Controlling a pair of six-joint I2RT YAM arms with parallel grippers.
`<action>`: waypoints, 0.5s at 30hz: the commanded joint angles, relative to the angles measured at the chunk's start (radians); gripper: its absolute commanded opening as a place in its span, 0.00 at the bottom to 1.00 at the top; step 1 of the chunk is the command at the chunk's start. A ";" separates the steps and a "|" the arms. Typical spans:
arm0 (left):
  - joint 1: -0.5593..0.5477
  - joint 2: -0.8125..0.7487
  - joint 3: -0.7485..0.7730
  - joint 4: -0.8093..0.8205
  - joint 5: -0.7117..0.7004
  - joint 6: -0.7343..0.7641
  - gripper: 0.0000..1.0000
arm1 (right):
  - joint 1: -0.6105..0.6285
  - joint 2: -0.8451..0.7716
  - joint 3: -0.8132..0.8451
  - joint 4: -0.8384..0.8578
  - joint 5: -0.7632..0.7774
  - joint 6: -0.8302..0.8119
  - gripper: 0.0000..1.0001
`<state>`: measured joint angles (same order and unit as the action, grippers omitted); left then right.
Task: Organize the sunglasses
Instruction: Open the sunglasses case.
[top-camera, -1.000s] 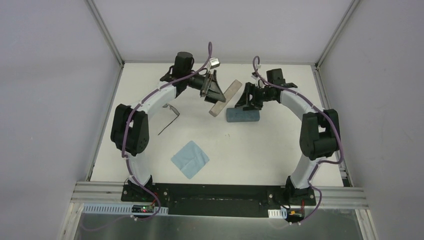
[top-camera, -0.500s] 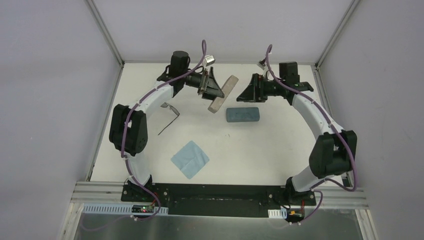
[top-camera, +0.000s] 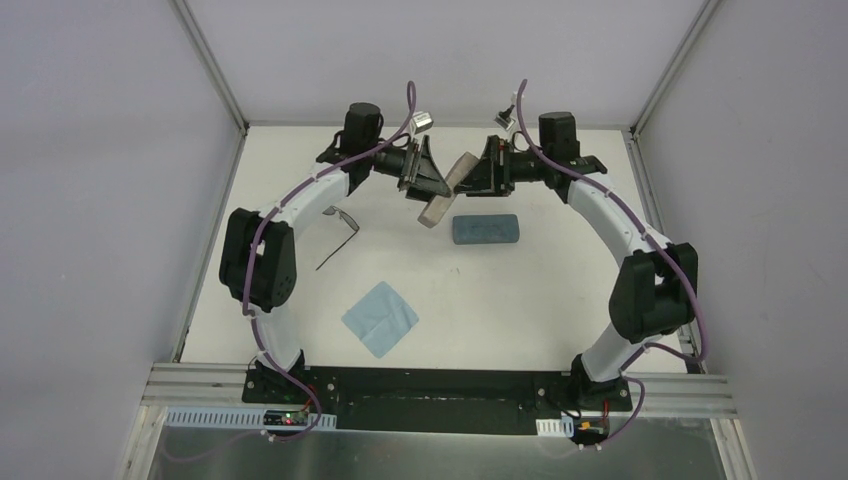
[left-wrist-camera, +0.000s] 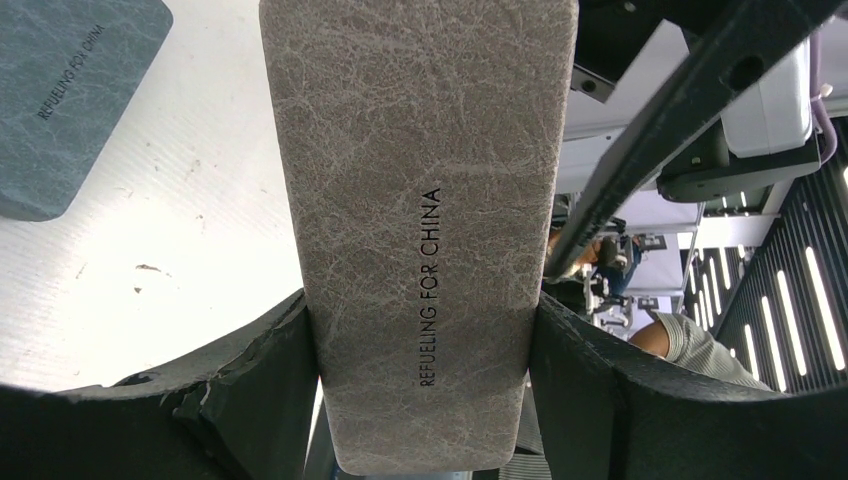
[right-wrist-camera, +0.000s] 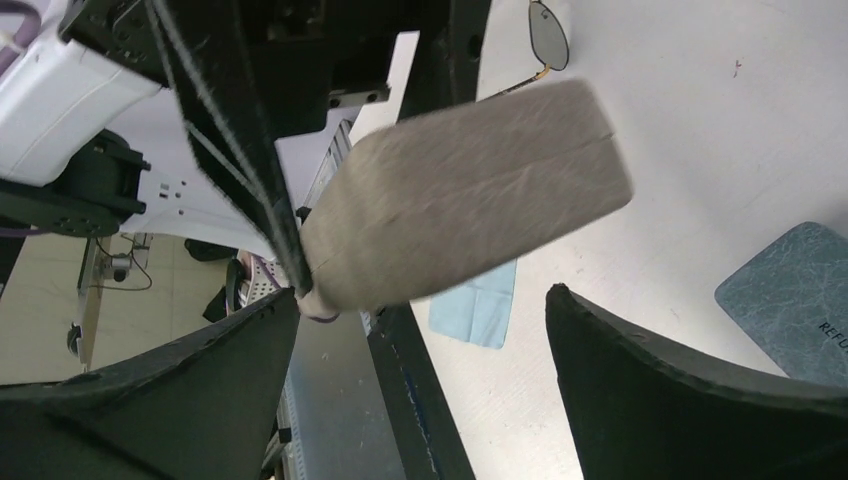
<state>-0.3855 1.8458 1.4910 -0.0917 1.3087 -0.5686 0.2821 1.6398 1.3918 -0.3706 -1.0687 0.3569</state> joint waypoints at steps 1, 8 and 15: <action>-0.019 -0.047 0.008 0.033 0.032 0.020 0.00 | 0.012 0.028 0.077 0.064 0.010 0.042 0.95; -0.022 -0.048 0.014 0.033 0.052 0.022 0.00 | 0.014 0.057 0.039 0.061 0.028 0.052 0.91; -0.022 -0.041 -0.009 0.339 0.118 -0.242 0.00 | -0.013 0.050 -0.108 -0.007 0.124 -0.014 0.84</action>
<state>-0.3996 1.8458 1.4761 -0.0380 1.3167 -0.6056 0.2867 1.6871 1.3754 -0.3279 -1.0595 0.4026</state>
